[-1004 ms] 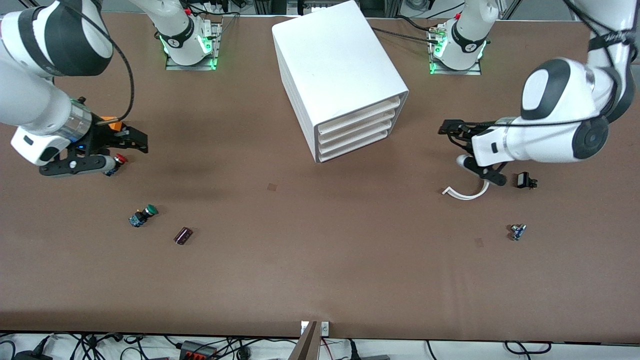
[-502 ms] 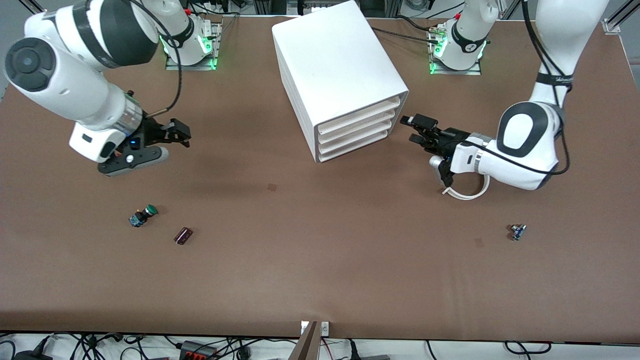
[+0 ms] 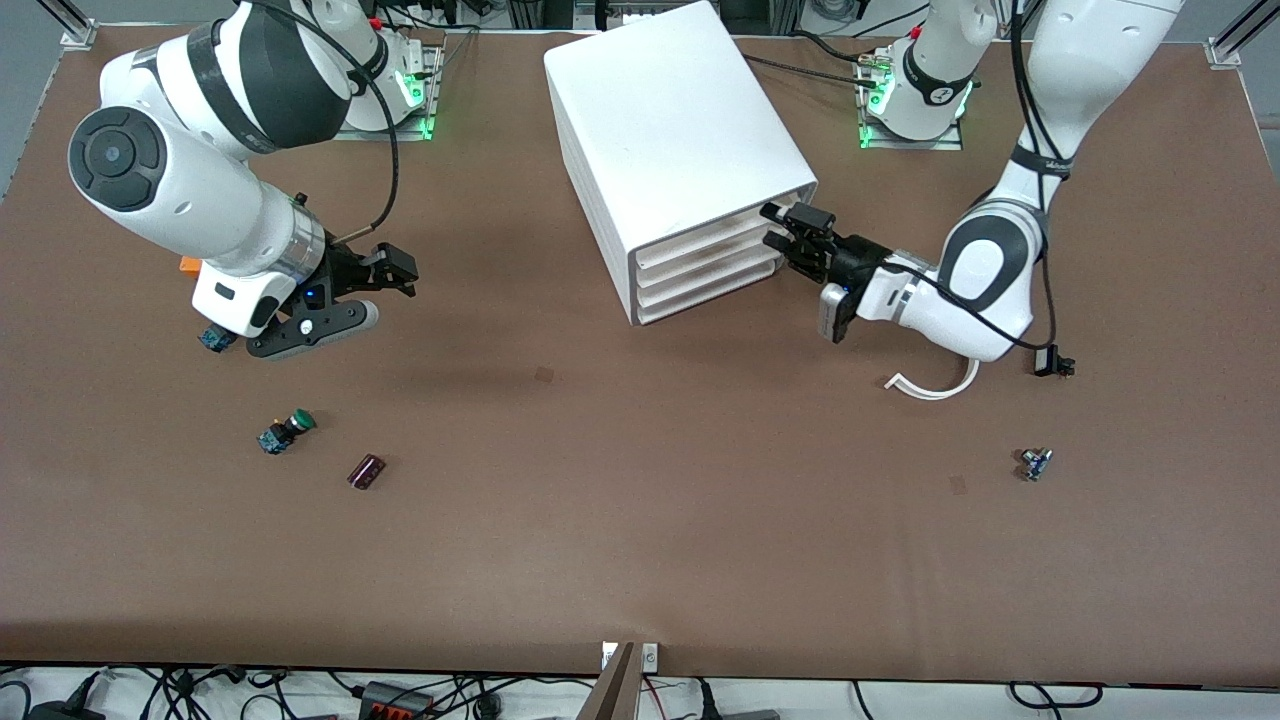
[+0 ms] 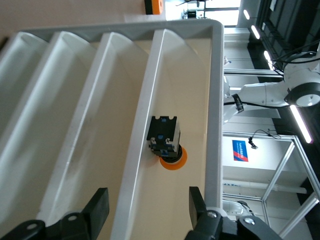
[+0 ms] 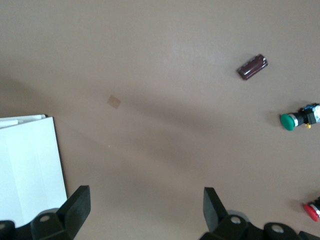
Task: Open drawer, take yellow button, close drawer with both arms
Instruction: 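Pull the cabinet drawer open with the left gripper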
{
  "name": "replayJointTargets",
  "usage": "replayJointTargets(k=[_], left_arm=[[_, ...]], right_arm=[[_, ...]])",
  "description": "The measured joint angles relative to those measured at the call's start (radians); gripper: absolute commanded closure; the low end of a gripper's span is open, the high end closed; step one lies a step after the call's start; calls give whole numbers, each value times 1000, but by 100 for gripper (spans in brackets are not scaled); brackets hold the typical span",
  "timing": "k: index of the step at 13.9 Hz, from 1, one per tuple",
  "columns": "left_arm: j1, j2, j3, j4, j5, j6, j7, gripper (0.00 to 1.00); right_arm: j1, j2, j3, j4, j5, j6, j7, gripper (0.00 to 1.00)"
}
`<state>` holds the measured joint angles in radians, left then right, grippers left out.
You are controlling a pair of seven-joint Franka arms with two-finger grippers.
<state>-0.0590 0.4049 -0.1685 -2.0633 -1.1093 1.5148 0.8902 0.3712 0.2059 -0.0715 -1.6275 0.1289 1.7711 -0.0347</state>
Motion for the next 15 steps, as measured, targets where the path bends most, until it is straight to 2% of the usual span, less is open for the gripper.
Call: replayJointTargets(k=[1, 3, 4, 6, 9, 15], left_arm=[[0, 5, -3, -9, -8, 3, 12, 37], [0, 18, -3, -18, -10, 3, 37, 58], [0, 22, -5, -24, -11, 3, 44, 64], [0, 27, -7, -31, -12, 3, 52, 89], [-1, 35, -9, -32, -14, 3, 55, 94], [27, 45, 6, 14, -3, 4, 40, 91]], right_arm=[[0, 8, 0, 22, 0, 0, 0, 0], [2, 19, 0, 47, 0, 0, 0, 0], [2, 23, 0, 51, 1, 0, 0, 0], [2, 30, -2, 53, 3, 0, 0, 0], [2, 37, -3, 54, 3, 0, 0, 0], [4, 40, -3, 61, 25, 1, 0, 0]])
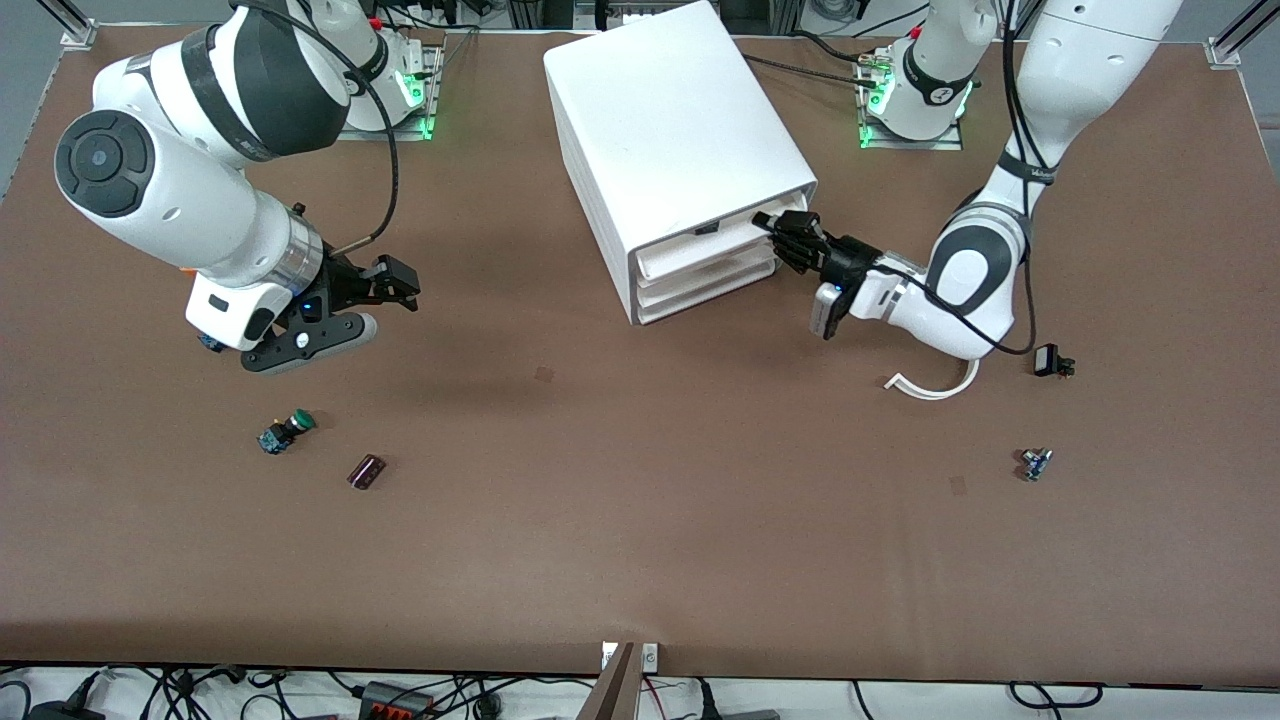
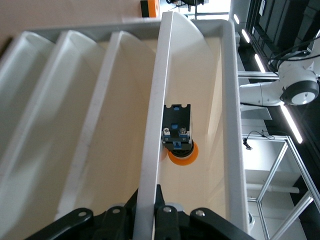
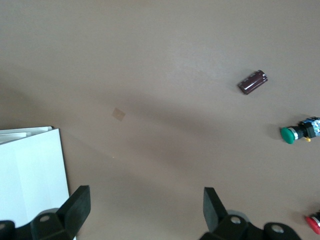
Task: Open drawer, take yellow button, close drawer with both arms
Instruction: 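Pull the cabinet drawer open with the left gripper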
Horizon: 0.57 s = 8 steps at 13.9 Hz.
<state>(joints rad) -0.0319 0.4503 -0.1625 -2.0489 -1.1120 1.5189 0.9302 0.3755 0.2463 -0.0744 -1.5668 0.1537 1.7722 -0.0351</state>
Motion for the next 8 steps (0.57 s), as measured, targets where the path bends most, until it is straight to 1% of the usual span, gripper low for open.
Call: replayJointTargets(k=[3, 5, 6, 7, 8], left_arm=[[38, 53, 16, 123, 60, -6, -60, 91], [51, 97, 30, 213, 87, -22, -92, 90], [54, 118, 34, 247, 93, -32, -102, 79], [56, 136, 36, 272, 95, -38, -109, 32], [56, 150, 39, 288, 99, -30, -123, 0]], right_arm=[[21, 34, 2, 48, 52, 3, 0, 0], [52, 63, 3, 84, 69, 13, 14, 0], [72, 75, 4, 94, 70, 31, 37, 0], [94, 86, 4, 100, 70, 57, 59, 0], [115, 95, 5, 102, 70, 86, 79, 0]])
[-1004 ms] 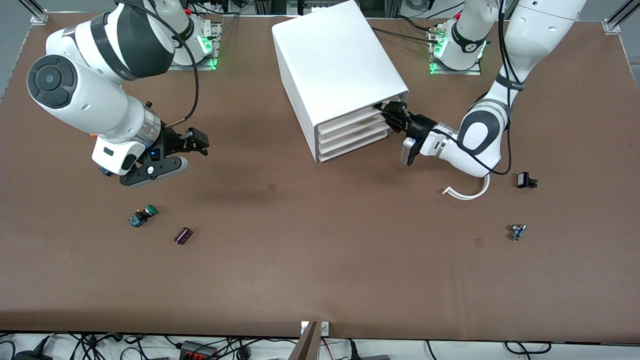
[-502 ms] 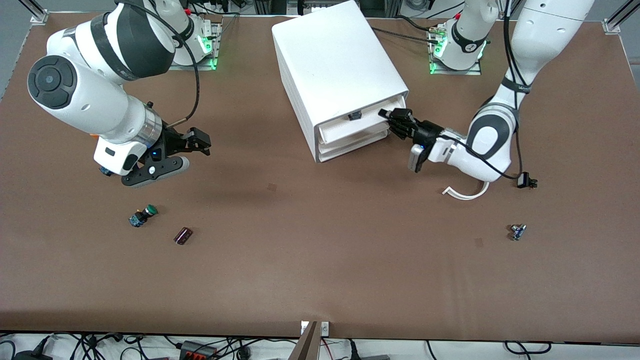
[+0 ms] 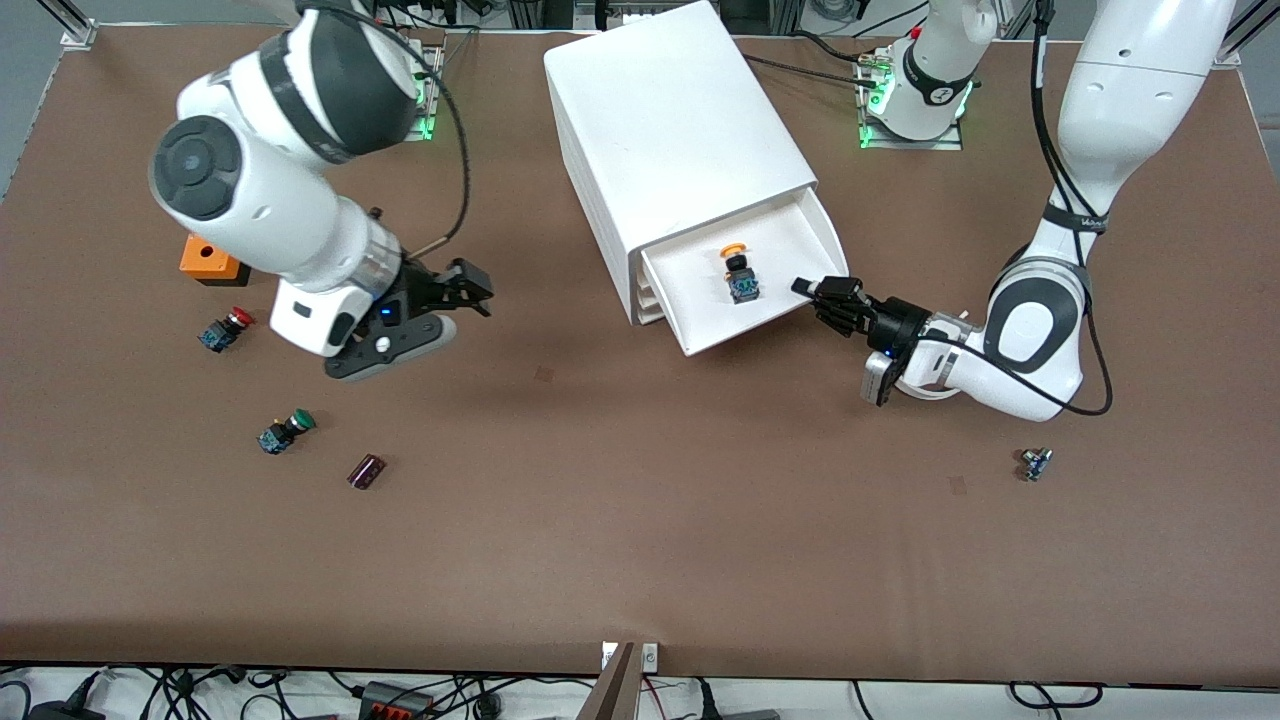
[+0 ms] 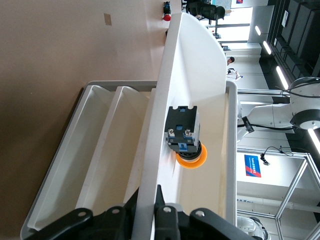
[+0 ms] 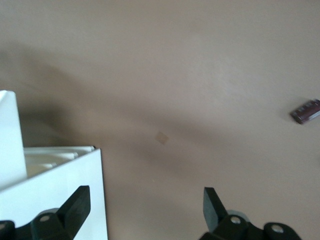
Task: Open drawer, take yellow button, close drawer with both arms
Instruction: 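Pull the cabinet drawer open with the left gripper, then withdraw the left gripper while the right gripper reaches into the drawer, then lower the right gripper and grasp the orange-based push button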
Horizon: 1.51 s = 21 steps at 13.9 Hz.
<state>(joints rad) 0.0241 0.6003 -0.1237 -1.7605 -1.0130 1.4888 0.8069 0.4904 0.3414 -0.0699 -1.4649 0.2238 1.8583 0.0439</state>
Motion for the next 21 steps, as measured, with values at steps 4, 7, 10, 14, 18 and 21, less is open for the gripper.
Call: replayJointTargets(k=[4, 7, 10, 14, 18, 21], left_arm=[[5, 13, 10, 61, 38, 19, -99, 0], [22, -18, 12, 149, 154, -35, -297, 0], [35, -81, 13, 245, 350, -88, -519, 0], [36, -118, 14, 310, 683, -95, -707, 0], [33, -109, 11, 309, 970, 0, -785, 0], [34, -102, 12, 289, 993, 49, -809, 0]], right_arm=[[77, 27, 1, 15, 0, 68, 79, 0], [144, 56, 1, 65, 0, 76, 170, 0], [213, 92, 0, 112, -3, 82, 251, 0], [275, 155, 0, 162, -3, 106, 283, 0], [357, 228, -1, 239, -52, 138, 410, 3], [415, 275, -2, 293, -114, 138, 481, 9]])
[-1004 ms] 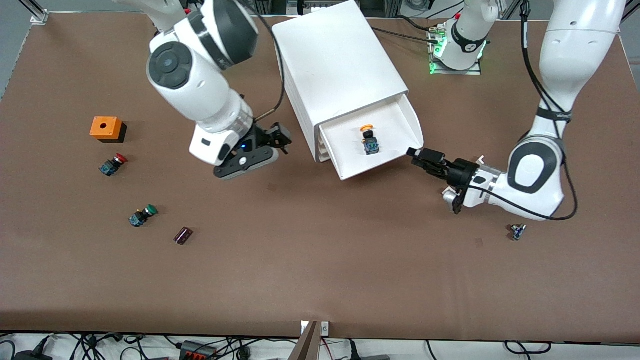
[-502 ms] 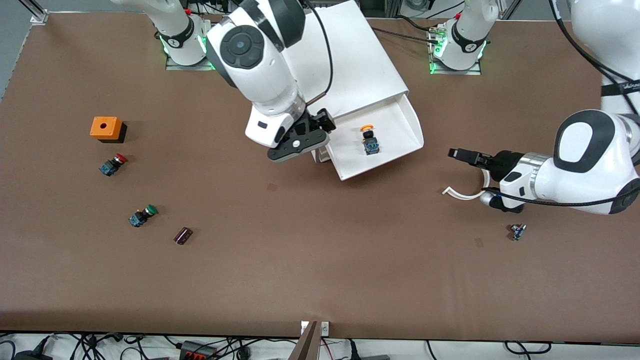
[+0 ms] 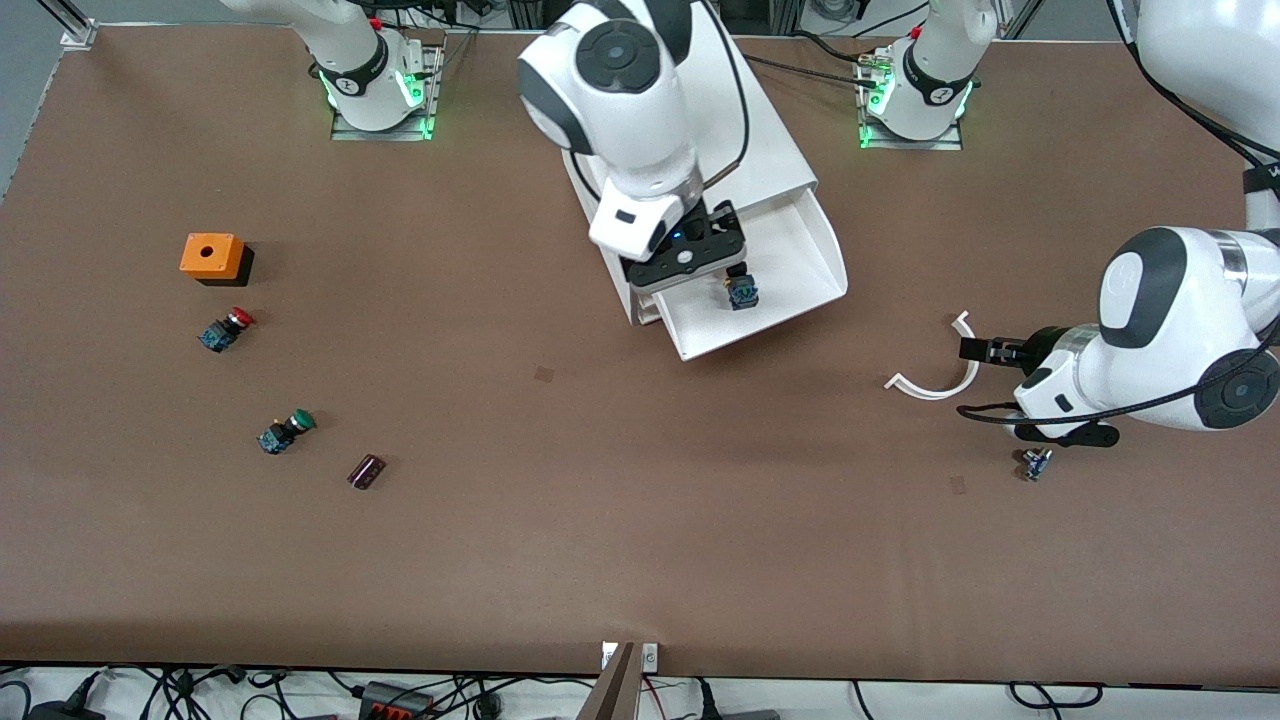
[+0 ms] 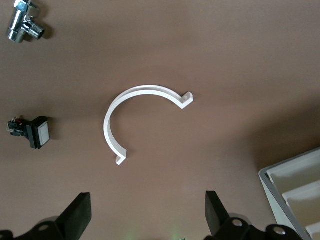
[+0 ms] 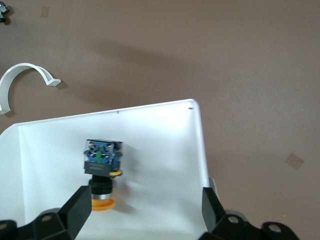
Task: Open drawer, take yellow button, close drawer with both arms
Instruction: 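Lower the right gripper and grasp the orange-based push button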
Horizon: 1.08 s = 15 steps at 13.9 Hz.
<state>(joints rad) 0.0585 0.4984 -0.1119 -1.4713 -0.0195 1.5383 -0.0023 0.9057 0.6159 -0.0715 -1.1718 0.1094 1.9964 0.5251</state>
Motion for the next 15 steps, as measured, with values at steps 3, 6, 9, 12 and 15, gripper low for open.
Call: replayJointTargets(k=[3, 6, 9, 12, 15], left_arm=[[-1, 0, -3, -3, 0, 2, -42, 0], [-7, -1, -7, -3, 0, 2, -60, 0], [-10, -2, -8, -3, 0, 0, -74, 0], [-10, -2, -8, -3, 0, 0, -75, 0], [-10, -2, -8, -3, 0, 0, -77, 0]], right_arm=[[25, 30, -2, 22, -19, 0, 10, 13], [59, 49, -3, 28, -55, 1, 37, 13], [85, 82, -4, 60, -85, 9, 78, 14], [86, 106, -9, 78, -86, 46, 80, 14], [86, 122, -11, 81, -86, 77, 81, 15]])
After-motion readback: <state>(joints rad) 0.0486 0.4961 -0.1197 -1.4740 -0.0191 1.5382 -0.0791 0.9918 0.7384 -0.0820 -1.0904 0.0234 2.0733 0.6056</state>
